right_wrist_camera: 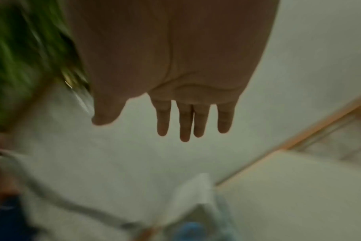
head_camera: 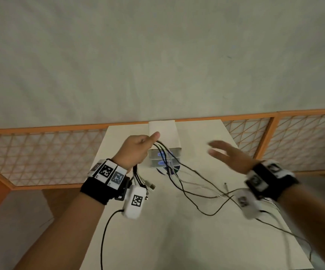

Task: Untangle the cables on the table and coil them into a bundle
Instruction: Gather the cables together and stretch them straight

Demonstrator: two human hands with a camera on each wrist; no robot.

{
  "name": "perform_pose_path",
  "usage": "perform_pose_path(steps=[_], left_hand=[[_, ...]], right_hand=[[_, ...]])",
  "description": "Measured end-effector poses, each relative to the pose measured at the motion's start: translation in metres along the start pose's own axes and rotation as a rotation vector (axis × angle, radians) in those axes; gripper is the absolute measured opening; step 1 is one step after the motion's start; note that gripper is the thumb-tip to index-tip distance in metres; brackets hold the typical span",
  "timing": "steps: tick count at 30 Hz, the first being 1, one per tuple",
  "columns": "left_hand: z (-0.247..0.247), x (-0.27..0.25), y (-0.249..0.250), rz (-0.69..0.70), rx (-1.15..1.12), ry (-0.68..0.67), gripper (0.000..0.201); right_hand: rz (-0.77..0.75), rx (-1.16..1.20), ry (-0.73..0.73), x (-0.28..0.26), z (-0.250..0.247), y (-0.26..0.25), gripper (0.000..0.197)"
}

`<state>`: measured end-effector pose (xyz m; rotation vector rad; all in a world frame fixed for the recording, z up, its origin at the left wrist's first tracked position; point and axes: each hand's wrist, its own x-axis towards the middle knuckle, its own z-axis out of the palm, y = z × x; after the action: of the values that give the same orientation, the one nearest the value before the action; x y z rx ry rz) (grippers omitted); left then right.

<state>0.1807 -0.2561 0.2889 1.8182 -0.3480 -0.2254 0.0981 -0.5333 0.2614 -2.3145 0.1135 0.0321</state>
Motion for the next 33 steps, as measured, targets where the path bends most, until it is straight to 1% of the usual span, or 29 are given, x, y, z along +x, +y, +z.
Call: perform_pose_path(steps=[1, 2, 3, 4, 6, 7, 8, 10, 11, 12, 13, 14, 15, 16, 17, 18, 19, 20, 21, 22, 23, 24, 26, 28, 30, 31, 33], left_hand=[[0.003, 0.000, 0.005, -0.003, -0.008, -0.038, 0.055], [0.005, -0.001, 0.010, -0.009, -0.042, -0.073, 0.054], [0.005, -0.001, 0.016, -0.011, -0.080, -0.093, 0.054], [0.003, -0.002, 0.020, 0.003, -0.112, -0.103, 0.054], [-0.003, -0.004, 0.029, 0.040, -0.206, -0.086, 0.049], [-0.007, -0.005, 0.032, 0.053, -0.268, -0.064, 0.047], [-0.014, -0.005, 0.035, 0.061, -0.331, -0.036, 0.047], [-0.030, -0.005, 0.036, 0.084, -0.422, 0.026, 0.048], [-0.038, -0.006, 0.033, 0.089, -0.441, 0.048, 0.046], [-0.044, -0.008, 0.029, 0.088, -0.422, 0.065, 0.043], [-0.047, -0.010, 0.022, 0.085, -0.342, 0.081, 0.039], [-0.043, -0.015, 0.013, 0.079, -0.191, 0.077, 0.035], [-0.034, -0.021, 0.002, 0.063, -0.011, 0.042, 0.033], [-0.024, -0.026, -0.005, 0.061, 0.124, -0.018, 0.034], [-0.015, -0.029, -0.010, 0.075, 0.177, -0.061, 0.040], [-0.011, -0.029, -0.011, 0.077, 0.130, -0.069, 0.045], [-0.013, -0.028, -0.007, 0.067, 0.007, -0.049, 0.048], [-0.019, -0.023, -0.002, 0.069, -0.114, -0.016, 0.049], [-0.027, -0.018, 0.002, 0.088, -0.178, 0.017, 0.050], [-0.032, -0.016, 0.003, 0.113, -0.185, 0.025, 0.051], [-0.034, -0.016, 0.003, 0.133, -0.151, 0.016, 0.051], [-0.031, -0.018, 0.000, 0.140, -0.101, 0.000, 0.051], [-0.018, -0.021, -0.011, 0.127, -0.028, -0.020, 0.051], [-0.012, -0.020, -0.019, 0.089, -0.052, -0.018, 0.052], [-0.018, -0.017, -0.019, 0.080, -0.107, 0.011, 0.054], [-0.023, -0.016, -0.018, 0.087, -0.127, 0.032, 0.055], [-0.034, -0.015, -0.017, 0.081, -0.167, 0.082, 0.056]], right_hand=[[-0.110, 0.131, -0.011, 0.008, 0.018, -0.027, 0.052], [-0.205, 0.238, -0.025, 0.013, 0.033, -0.051, 0.043], [-0.259, 0.315, -0.057, 0.014, 0.045, -0.072, 0.036], [-0.288, 0.368, -0.090, 0.014, 0.056, -0.082, 0.031], [-0.258, 0.415, -0.156, 0.008, 0.078, -0.085, 0.023], [-0.224, 0.375, -0.195, 0.004, 0.086, -0.073, 0.020], [-0.183, 0.291, -0.251, 0.000, 0.090, -0.056, 0.022], [-0.044, 0.105, -0.371, -0.008, 0.084, -0.016, 0.036], [0.022, 0.097, -0.405, -0.012, 0.072, 0.001, 0.041], [0.086, 0.197, -0.378, -0.013, 0.054, 0.013, 0.044], [0.138, 0.384, -0.270, -0.011, 0.030, 0.020, 0.043], [0.158, 0.587, -0.110, -0.009, 0.003, 0.019, 0.040], [0.122, 0.735, 0.098, -0.007, -0.025, 0.014, 0.040], [0.050, 0.838, 0.255, -0.008, -0.049, 0.002, 0.042], [-0.035, 0.876, 0.354, -0.011, -0.065, -0.012, 0.045], [-0.073, 0.852, 0.409, -0.013, -0.071, -0.019, 0.046], [-0.063, 0.688, 0.430, -0.016, -0.069, -0.022, 0.042], [-0.003, 0.397, 0.410, -0.019, -0.060, -0.020, 0.040], [0.069, 0.094, 0.304, -0.024, -0.046, -0.013, 0.045], [0.118, -0.136, 0.164, -0.029, -0.034, -0.001, 0.052], [0.122, -0.238, 0.071, -0.032, -0.028, 0.013, 0.056], [0.131, -0.224, 0.036, -0.035, -0.030, 0.020, 0.059], [0.148, -0.142, 0.059, -0.036, -0.050, 0.024, 0.062], [0.148, -0.031, 0.038, -0.038, -0.077, 0.027, 0.065], [0.170, 0.092, -0.034, -0.044, -0.092, 0.038, 0.077], [0.183, 0.092, -0.083, -0.048, -0.095, 0.047, 0.082], [0.270, 0.090, -0.213, -0.053, -0.093, 0.063, 0.080]])
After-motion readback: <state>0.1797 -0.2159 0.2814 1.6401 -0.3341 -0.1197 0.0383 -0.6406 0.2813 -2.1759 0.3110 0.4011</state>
